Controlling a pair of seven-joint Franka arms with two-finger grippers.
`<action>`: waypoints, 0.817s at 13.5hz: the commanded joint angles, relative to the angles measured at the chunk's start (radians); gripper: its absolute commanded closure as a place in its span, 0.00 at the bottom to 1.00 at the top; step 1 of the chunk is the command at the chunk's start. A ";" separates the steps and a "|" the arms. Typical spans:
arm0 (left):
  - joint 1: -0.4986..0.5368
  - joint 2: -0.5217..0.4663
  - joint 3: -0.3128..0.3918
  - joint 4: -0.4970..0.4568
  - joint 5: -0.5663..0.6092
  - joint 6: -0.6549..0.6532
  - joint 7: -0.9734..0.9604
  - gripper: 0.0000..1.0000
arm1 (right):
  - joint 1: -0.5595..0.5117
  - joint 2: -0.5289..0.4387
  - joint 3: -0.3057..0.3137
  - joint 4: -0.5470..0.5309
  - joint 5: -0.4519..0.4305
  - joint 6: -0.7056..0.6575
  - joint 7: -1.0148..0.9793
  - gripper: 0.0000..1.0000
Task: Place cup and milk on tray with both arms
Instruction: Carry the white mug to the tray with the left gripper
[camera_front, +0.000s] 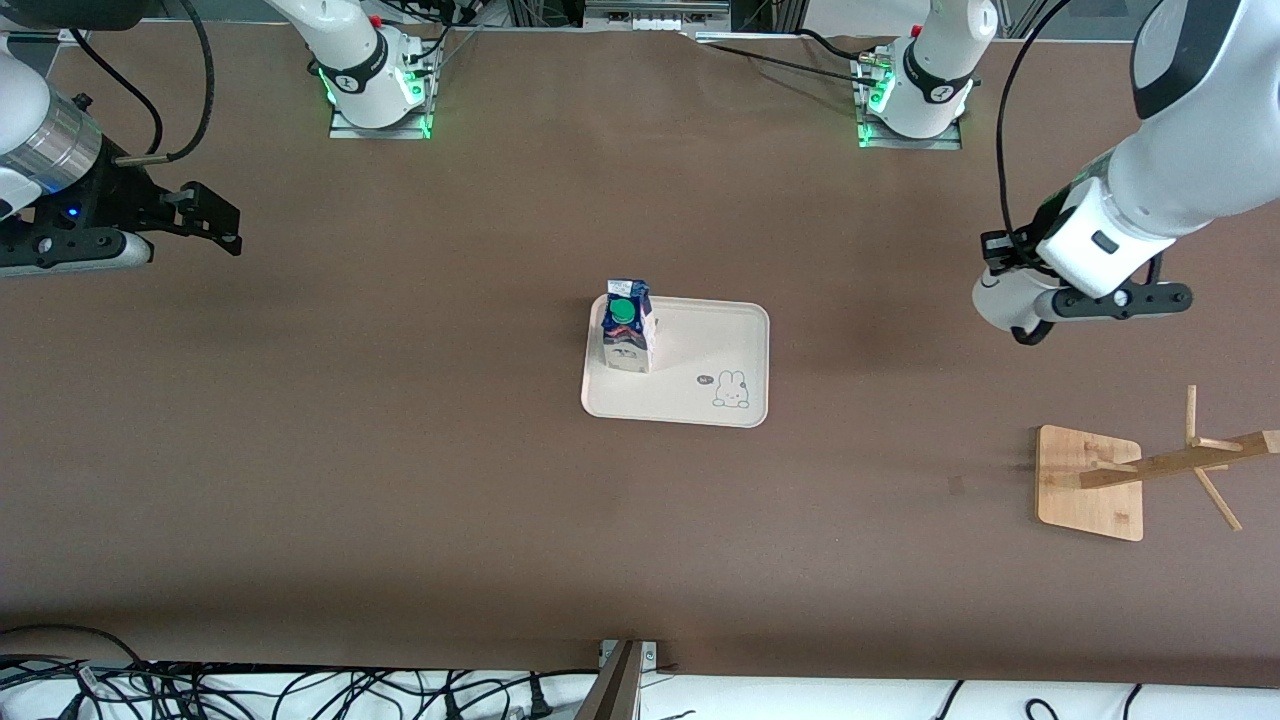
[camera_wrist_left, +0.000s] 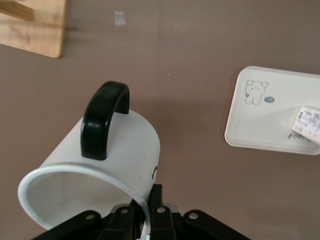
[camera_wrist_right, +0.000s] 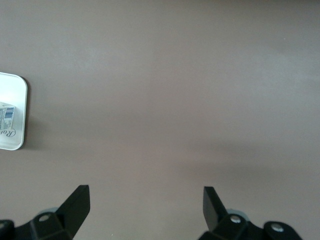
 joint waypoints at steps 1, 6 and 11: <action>-0.057 0.082 -0.005 0.055 -0.073 -0.046 -0.002 1.00 | -0.013 0.003 0.016 0.018 0.007 -0.021 0.006 0.00; -0.209 0.244 -0.010 0.075 -0.084 -0.042 0.004 1.00 | -0.011 0.001 0.018 0.018 0.007 -0.021 0.007 0.00; -0.394 0.565 0.007 0.374 -0.071 0.010 -0.236 1.00 | -0.011 0.001 0.015 0.016 0.008 -0.034 0.007 0.00</action>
